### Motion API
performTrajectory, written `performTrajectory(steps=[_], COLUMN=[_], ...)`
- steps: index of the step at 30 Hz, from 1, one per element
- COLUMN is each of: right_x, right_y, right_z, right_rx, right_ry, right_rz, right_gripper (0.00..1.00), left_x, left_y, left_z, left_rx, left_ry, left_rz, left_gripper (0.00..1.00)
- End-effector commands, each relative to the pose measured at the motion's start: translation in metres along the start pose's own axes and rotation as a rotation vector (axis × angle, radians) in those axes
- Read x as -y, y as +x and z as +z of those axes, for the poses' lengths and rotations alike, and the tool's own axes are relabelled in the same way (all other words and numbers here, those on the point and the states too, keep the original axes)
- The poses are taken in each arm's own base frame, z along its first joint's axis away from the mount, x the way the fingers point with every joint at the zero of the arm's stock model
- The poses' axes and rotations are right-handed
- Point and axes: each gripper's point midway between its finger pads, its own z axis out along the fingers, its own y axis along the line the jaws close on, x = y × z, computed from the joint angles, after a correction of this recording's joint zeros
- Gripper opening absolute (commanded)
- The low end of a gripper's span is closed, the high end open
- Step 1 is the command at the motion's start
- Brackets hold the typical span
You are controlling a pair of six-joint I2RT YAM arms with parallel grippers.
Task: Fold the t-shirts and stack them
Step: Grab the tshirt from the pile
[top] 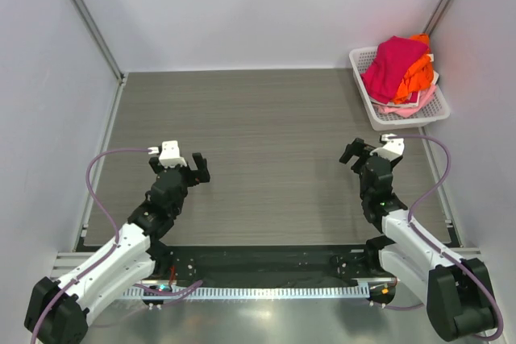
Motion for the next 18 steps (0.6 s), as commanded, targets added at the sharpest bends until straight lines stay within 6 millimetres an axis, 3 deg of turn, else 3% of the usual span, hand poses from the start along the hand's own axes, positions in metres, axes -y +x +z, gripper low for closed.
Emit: performTrajectory(steps=[1,12,18], right_x=[-0.002,0.005,0.038], right_y=[-0.026,-0.032,-0.046], right_z=[0.001,-0.001,-0.009], right_rx=[0.085,0.081,0.126], right_ry=[0.016,0.069,0.283], right_rz=[0.054,0.072,0.180], right_gripper=[1.00,1.00,1.00], left_x=[-0.004,-0.003,0.001], left_y=[-0.006,-0.006,-0.005], left_z=[0.000,-0.001,0.000], left_rx=[0.028,0.029,0.018], left_ry=[-0.024,-0.020,0.001], left_rz=[-0.021,-0.021,-0.019], left_gripper=[1.00,1.00,1.00])
